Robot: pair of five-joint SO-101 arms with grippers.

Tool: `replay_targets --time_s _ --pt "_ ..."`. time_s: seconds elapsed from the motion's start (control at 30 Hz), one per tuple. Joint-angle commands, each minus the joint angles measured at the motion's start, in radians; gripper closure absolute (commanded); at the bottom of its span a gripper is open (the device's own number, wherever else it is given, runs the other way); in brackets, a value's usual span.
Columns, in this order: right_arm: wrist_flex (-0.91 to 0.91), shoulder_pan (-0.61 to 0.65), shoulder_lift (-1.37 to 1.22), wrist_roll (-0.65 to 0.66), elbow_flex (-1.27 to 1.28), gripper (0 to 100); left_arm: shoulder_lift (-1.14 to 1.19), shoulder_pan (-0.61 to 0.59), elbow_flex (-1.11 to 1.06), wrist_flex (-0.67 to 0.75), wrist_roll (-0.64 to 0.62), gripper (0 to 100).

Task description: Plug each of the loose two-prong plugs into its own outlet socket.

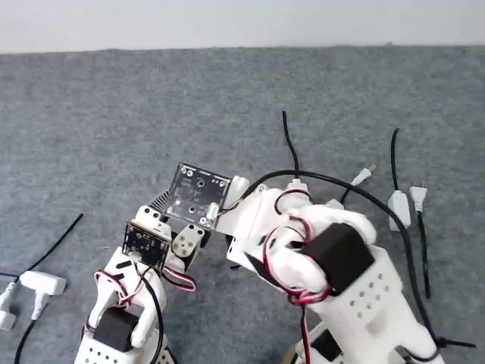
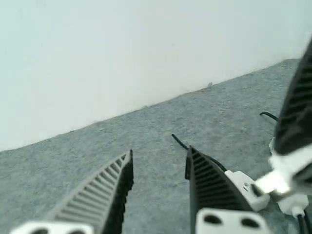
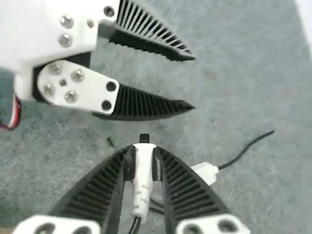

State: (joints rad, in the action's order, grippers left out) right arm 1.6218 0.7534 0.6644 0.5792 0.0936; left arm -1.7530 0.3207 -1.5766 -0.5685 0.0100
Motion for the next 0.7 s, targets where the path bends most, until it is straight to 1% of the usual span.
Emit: replay_targets --time_s 0.0,0.13,0.37,0.43,0.6,0.67 --pt "0.027 -0.054 0.013 0.051 -0.098 99.0 -0.008 -0.025 0.056 0.029 -0.028 81" --pt "0.056 -0.131 -0.028 0.133 -0.101 99.0 -0.008 -0.052 0.071 0.029 -0.028 81" --pt "0.101 -0.248 -0.206 0.293 -0.104 99.0 -0.008 -0.115 0.084 0.048 -0.026 81" --pt "0.127 -0.252 -0.248 0.334 -0.104 99.0 -0.003 -0.135 0.081 0.072 -0.026 81" --pt "0.159 -0.232 -0.334 0.35 -0.104 99.0 -0.003 -0.229 0.107 0.08 -0.025 81" --pt "0.16 -0.229 -0.369 0.381 -0.104 99.0 -0.003 -0.267 0.127 0.075 -0.026 81"
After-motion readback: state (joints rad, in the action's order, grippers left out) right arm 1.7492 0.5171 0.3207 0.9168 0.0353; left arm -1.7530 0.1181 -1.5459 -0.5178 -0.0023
